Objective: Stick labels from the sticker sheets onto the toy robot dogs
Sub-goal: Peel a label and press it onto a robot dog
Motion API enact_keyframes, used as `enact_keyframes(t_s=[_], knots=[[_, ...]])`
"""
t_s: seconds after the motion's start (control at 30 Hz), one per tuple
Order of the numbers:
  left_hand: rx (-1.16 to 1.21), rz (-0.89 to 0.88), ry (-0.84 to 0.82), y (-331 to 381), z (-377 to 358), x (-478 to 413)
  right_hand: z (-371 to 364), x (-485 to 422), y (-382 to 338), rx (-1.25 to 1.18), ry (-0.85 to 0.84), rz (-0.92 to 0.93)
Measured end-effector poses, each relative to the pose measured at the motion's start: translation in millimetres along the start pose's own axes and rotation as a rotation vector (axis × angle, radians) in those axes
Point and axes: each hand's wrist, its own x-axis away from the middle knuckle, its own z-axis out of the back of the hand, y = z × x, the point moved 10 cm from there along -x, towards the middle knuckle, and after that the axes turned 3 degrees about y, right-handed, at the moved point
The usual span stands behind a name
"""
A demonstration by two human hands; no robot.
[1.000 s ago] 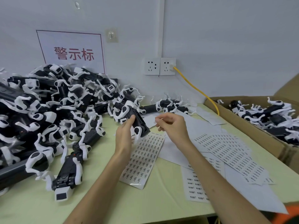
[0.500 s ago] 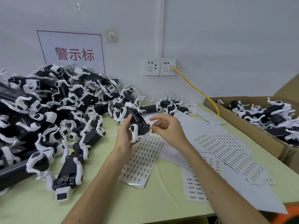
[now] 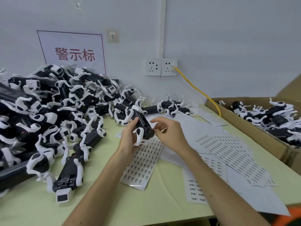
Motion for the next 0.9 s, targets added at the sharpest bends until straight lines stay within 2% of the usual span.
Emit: enact_keyframes(t_s=[0.13,0.23,0.3,0.4,0.9], knots=[[0.030,0.013,-0.002,-1,2,0,4,2,-4,-0.026,0.038,0.001],[0.163,0.015,0.031,1,9,-2,9,0,6,-0.156,0.090,-0.153],[0.244,0.006,0.010,3,9,-4,1,2,15,-0.305,0.035,-0.283],[0.262,0.001,-0.010,6,7,-3,-13,7,16,-0.457,-0.045,-0.367],[0.261,-0.012,0.019,11,5,4,-10,9,21,-0.603,-0.005,-0.454]])
